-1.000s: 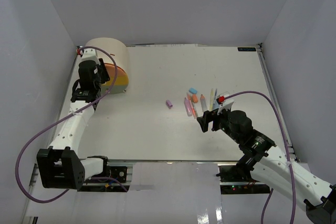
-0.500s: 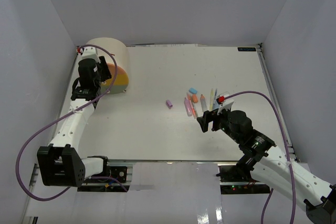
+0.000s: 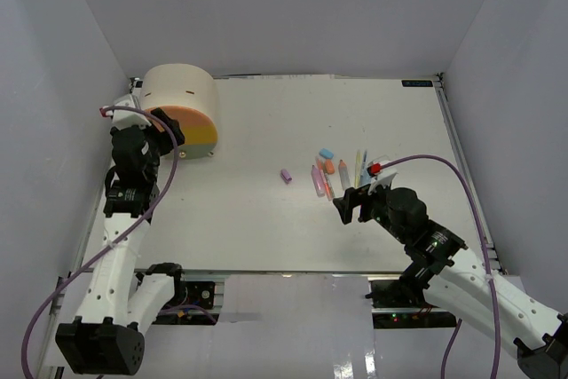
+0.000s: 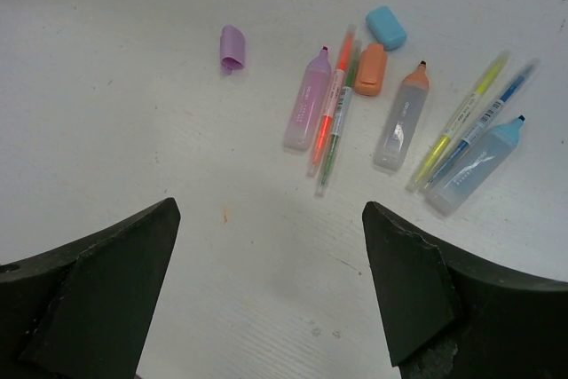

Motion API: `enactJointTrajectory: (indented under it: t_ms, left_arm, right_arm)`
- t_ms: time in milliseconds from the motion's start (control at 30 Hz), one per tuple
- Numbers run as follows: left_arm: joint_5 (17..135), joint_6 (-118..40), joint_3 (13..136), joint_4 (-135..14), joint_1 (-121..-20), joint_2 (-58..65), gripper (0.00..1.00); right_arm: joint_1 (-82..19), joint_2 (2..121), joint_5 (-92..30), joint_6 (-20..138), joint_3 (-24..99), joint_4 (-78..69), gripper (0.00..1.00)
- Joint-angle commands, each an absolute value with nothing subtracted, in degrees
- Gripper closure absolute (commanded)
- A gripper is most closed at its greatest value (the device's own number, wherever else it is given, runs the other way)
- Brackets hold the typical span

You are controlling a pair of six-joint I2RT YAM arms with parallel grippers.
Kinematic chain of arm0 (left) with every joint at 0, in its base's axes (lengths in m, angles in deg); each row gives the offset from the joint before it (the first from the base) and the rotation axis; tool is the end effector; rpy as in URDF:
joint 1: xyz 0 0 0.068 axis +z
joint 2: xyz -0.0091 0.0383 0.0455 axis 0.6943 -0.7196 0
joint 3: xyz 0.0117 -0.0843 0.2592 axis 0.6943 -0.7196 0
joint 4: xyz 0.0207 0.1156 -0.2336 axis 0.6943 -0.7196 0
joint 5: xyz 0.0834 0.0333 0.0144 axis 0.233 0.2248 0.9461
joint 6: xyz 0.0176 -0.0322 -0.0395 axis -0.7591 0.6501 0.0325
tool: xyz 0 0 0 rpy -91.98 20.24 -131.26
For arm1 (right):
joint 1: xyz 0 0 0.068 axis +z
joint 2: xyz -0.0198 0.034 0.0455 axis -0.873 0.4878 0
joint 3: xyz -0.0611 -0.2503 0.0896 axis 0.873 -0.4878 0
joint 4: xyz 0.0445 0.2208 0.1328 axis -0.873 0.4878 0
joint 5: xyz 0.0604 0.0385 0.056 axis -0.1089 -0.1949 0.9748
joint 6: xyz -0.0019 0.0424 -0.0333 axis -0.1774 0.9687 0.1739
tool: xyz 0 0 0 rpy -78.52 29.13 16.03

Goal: Sort the stationery into containers
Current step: Open the drawer in the storage box.

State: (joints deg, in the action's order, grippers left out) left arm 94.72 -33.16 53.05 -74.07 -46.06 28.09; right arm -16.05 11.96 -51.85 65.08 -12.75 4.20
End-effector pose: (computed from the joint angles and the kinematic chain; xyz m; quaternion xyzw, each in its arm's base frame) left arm 0.2060 -0.0010 0.3543 -0.1626 0.7578 -0.0386 0.6307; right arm 0.1125 0.1003 0.2536 -0.1524 0.7817 0.2091 0.5674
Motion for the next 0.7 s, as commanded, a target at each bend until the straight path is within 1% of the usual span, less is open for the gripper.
enactJointTrajectory:
  t_ms: [0,67,233,333,433,667]
  left_arm:
    - [92.9,-26.1,47.8,-77.0,-44.4,29.5,0.16]
    - [91.0,-23.8,44.2,-76.5,-41.7,30.4,0.16]
    - [79.8,-15.2,37.2,-71.8,-33.7,31.1,0.16]
    - [75.6,-11.3,34.2,-67.1,-31.9,29.7,0.18]
    - [72.7,-9.0,32.0,-62.0,-30.8,28.6,0.21]
    - [71.9,-6.7,28.9,-51.4,-29.3,25.0,0.32]
  right_arm:
    - [-15.8,10.2,-53.4,65.7,-13.8,2.8,0.10]
    - [-15.8,9.2,-53.5,66.0,-13.9,2.8,0.10]
    - [-15.9,8.1,-52.9,66.3,-14.1,2.8,0.10]
    - [-15.8,8.1,-51.6,66.2,-14.0,2.8,0.10]
    - [-15.8,8.5,-50.5,65.9,-14.0,2.8,0.10]
    - [-15.8,8.8,-48.5,65.8,-14.5,2.1,0.10]
